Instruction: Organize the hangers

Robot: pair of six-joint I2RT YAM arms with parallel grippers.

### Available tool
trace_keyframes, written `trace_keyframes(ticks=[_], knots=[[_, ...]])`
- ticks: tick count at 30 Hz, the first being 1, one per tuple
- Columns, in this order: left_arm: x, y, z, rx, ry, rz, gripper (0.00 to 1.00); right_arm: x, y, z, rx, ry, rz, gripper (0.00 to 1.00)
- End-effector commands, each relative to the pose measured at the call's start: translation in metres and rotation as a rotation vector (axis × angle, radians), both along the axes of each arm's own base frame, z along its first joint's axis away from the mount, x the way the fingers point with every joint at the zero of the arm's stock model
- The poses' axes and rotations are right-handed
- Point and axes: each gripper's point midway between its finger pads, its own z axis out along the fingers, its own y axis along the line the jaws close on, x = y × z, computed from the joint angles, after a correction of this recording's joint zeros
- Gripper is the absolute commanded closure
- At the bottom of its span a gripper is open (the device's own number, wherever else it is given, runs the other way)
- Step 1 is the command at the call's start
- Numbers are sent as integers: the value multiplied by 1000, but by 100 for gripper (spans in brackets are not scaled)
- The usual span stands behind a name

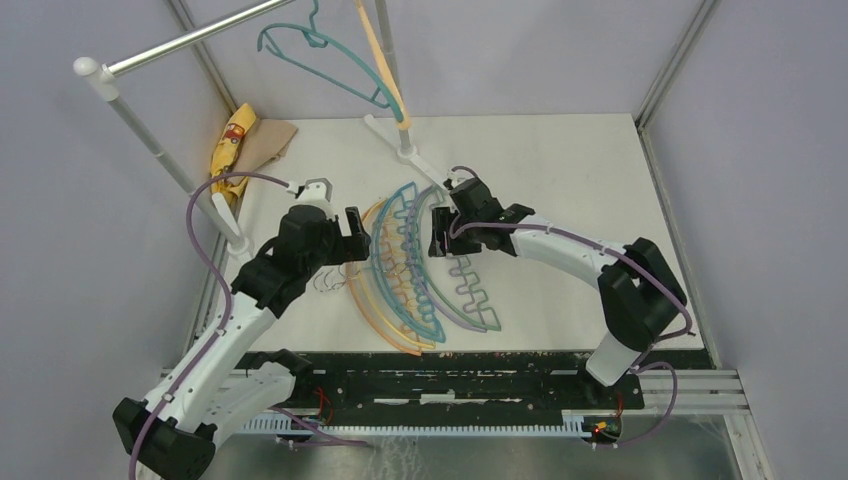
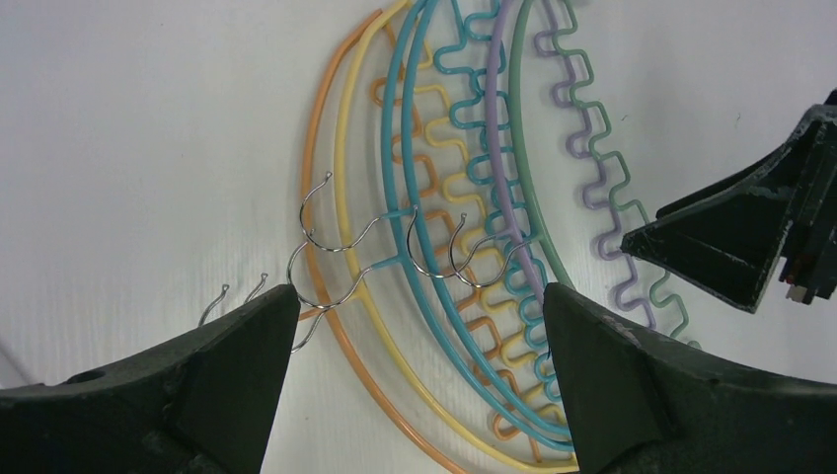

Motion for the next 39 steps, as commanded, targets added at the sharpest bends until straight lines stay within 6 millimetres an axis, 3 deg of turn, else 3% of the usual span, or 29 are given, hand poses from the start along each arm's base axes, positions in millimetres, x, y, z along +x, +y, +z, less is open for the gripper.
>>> trace_keyframes(ticks=[1,3,5,8,14,23,25,27,28,32,36,39], knots=[[-2,-6,4,-75,-31,6,0,27,26,9,63,-47,16,38],[-4,-8,-1,-83,-22,-2,1,32,36,0,66,-26,33,54],[-7,-9,-5,-89,-14,-8,1,35,48,-8,89,2,55,59],[-9,-7,-11,-84,-6,-8,1,39,62,-12,130,24,67,60],[-10,-8,-16,-74,6,-17,2,45,70,-23,132,41,70,56],[-10,-11,-24,-75,21,-32,2,43,76,-63,97,108,80,55],[-12,-12,-21,-82,14,-41,2,44,76,-67,95,111,72,63],[-13,-13,-17,-91,6,-50,3,43,76,-66,102,108,65,89],[-14,-14,-15,-96,2,-58,3,44,75,-62,107,103,57,98],[-17,-26,1,-140,-25,-126,5,45,71,-30,151,42,35,99],[-21,-42,17,-200,-65,-213,6,51,63,35,266,-64,-27,99],[-23,-50,18,-229,-77,-251,6,60,60,86,398,-134,-84,99]])
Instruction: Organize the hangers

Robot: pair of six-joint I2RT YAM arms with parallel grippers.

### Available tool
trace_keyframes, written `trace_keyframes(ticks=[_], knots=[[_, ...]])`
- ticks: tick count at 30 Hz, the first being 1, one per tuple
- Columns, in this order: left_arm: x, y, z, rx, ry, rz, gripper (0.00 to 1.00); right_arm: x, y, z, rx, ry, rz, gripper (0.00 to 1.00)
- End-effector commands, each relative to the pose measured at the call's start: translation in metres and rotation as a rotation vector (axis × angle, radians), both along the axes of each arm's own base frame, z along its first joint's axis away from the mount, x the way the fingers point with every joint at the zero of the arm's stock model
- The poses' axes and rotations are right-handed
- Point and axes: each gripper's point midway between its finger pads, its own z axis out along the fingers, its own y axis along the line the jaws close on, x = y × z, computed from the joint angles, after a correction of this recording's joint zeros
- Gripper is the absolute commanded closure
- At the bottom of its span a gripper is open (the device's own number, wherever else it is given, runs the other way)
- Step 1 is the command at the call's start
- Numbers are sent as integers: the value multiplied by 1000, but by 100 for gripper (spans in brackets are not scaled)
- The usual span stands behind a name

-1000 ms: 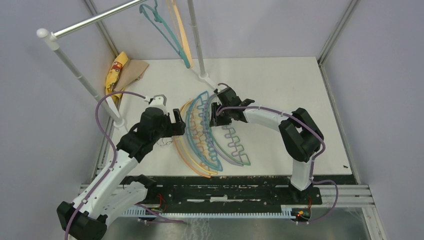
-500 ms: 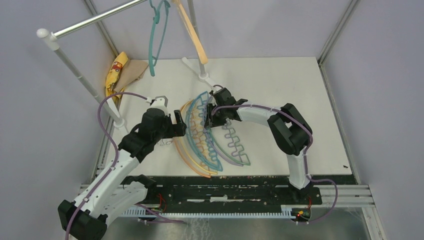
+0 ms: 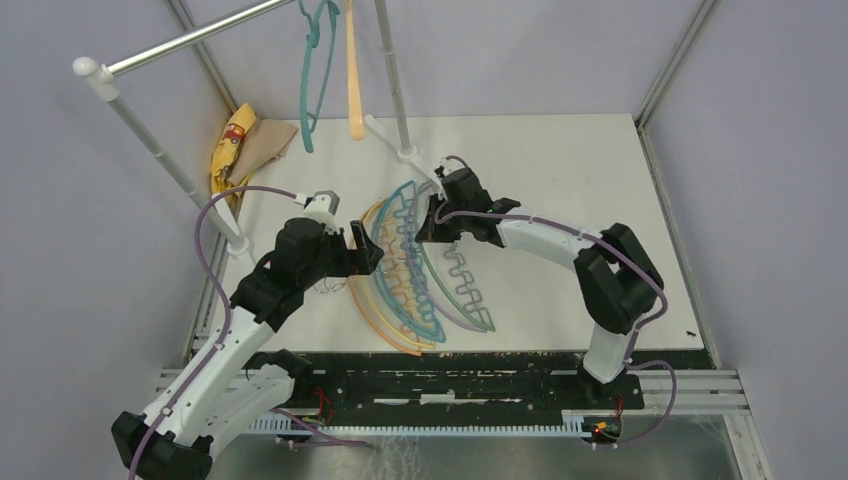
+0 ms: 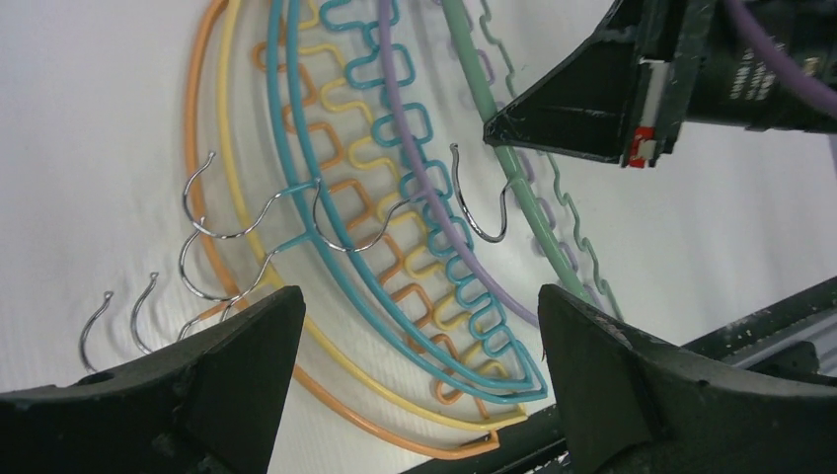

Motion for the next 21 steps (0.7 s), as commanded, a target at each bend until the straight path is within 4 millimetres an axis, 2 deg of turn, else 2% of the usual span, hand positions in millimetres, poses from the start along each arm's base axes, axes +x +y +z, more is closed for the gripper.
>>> trace_keyframes(ticks=[1,5,10,17,21], knots=[[2,-27,34,-126,-105,-100,6,30,4,123,282,-212,-120,99],[5,-38,26,-176,-127,-115,5,43,15,166,446,-228,-187,99],[3,-57,21,-210,-183,-117,4,56,33,196,651,-184,-246,99],[7,-64,-9,-133,-190,-57,2,48,45,224,807,-128,-260,99],[8,-72,-22,-126,-170,-57,2,38,42,234,858,-108,-269,99]])
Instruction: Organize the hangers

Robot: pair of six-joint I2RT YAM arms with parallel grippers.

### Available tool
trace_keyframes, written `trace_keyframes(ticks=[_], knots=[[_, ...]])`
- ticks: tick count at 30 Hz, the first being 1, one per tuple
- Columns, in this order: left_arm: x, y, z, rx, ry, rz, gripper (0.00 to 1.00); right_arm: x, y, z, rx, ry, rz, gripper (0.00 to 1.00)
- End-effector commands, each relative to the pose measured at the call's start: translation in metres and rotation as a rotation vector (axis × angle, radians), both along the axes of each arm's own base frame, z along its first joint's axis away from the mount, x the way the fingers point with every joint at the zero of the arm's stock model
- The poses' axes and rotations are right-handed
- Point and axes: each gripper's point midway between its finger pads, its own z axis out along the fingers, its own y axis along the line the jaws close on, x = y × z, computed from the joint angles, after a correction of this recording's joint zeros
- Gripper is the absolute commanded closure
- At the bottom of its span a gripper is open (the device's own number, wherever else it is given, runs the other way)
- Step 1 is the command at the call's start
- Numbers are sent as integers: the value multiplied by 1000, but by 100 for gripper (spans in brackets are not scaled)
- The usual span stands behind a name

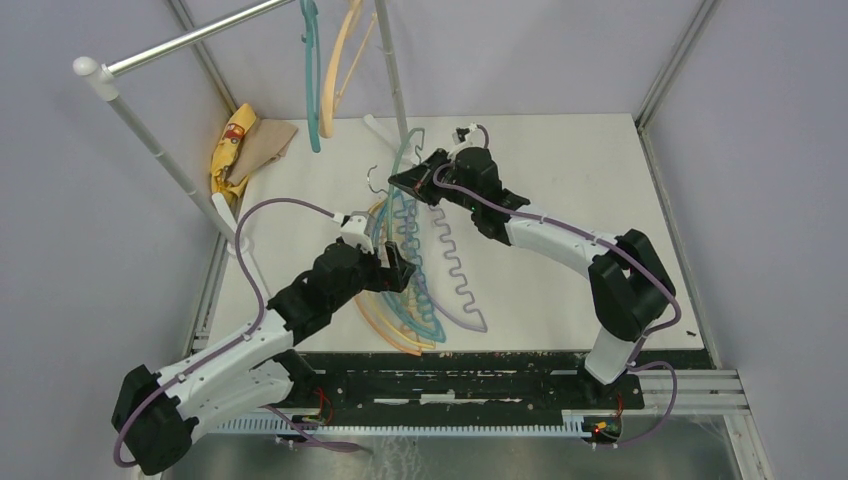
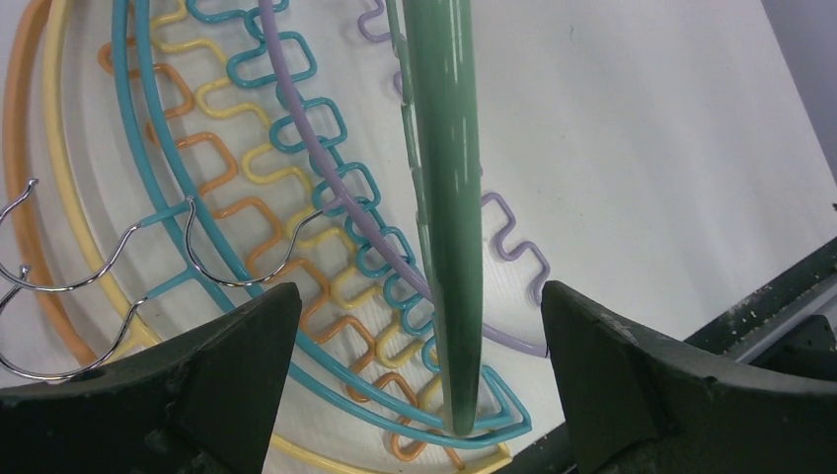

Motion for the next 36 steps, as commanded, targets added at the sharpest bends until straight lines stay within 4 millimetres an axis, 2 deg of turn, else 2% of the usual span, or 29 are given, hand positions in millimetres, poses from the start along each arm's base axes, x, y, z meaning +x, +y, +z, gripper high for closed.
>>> trace_keyframes(ticks=[1,4,7,8,9,11,12,15,18,20,22,23,25,29,32,36], knots=[[16,-7,7,-61,-49,70,2,-12,1,69,208,-73,1,99],[16,-9,-11,-29,-26,82,2,-22,5,76,249,-45,48,99],[16,-9,-22,-11,-10,96,6,-31,8,72,256,-10,74,99],[16,-10,-24,-10,-11,97,12,-34,8,69,251,3,80,99],[16,-11,-23,-9,-14,93,23,-36,8,65,243,15,85,99],[16,-11,-24,-2,-16,91,53,-39,7,57,235,41,89,99],[16,-11,-26,6,-12,94,62,-40,6,55,240,46,89,99],[16,-9,-32,27,6,102,75,-43,7,50,235,61,107,99],[15,-3,-40,36,36,141,95,-47,7,44,210,68,122,99],[15,6,-43,62,59,195,97,-49,2,34,150,78,122,96],[15,17,-44,96,73,253,97,-51,-9,22,63,83,105,60],[15,23,-43,106,76,281,97,-51,-17,16,15,80,93,47],[14,37,-39,115,73,356,97,-53,-34,8,-67,67,66,33],[13,69,-21,128,37,510,97,-56,-75,-3,-248,20,-6,23],[11,96,-2,155,6,628,97,-60,-103,-10,-341,-6,-59,22],[4,127,14,226,-6,746,97,-68,-129,-19,-422,-16,-98,22]])
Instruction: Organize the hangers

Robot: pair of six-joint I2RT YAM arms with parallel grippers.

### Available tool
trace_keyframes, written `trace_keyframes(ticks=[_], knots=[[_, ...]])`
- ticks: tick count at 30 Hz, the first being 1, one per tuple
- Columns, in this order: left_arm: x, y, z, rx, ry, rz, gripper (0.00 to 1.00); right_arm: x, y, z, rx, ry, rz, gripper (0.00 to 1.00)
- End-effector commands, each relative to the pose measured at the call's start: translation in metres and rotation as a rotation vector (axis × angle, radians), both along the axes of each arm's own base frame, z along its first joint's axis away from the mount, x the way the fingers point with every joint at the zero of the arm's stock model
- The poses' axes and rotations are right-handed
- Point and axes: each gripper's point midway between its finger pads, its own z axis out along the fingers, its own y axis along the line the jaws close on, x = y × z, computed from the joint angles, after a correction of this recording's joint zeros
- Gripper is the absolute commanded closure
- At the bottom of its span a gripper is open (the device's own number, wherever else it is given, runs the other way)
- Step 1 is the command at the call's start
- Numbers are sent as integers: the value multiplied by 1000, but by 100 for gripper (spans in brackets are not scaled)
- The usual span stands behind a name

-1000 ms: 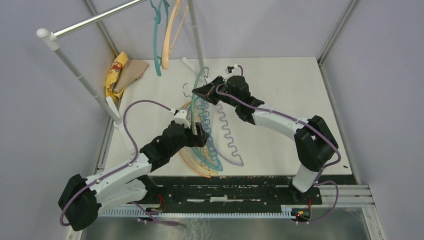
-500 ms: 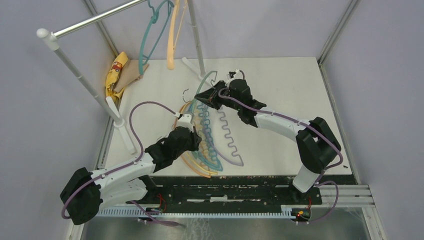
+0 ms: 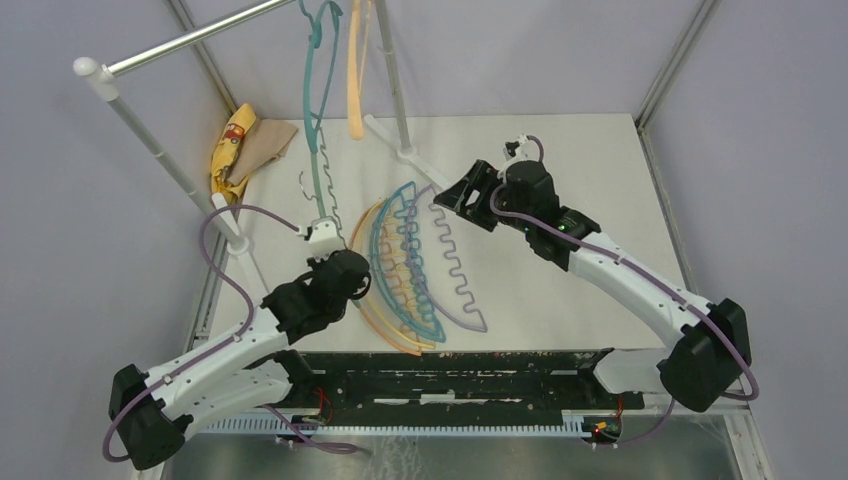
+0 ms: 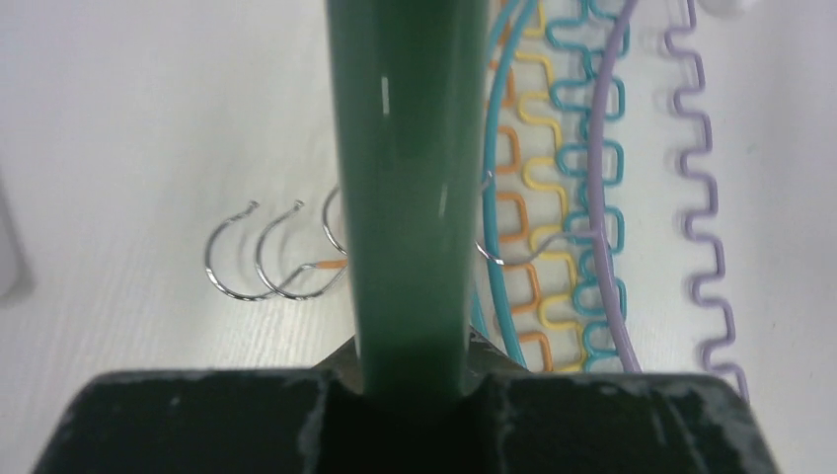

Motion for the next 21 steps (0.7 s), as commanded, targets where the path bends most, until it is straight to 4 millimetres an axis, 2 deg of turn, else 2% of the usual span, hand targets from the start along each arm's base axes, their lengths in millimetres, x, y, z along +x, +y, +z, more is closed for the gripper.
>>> trace_keyframes(ticks=[1,5,13,17,21], knots=[[3,44,44,58,-99,243,97,-9,-37,-31,-186,-4,-47,22],[0,68,55,169,-100,347,97,-15,-49,-40,-202,9,-49,22],[12,85,81,179,-118,398,97,-23,-73,-41,-238,12,-70,23],[34,87,112,164,-127,368,97,-25,-83,-39,-249,8,-89,23],[68,89,155,162,-142,355,97,-25,-87,-34,-251,4,-94,23]])
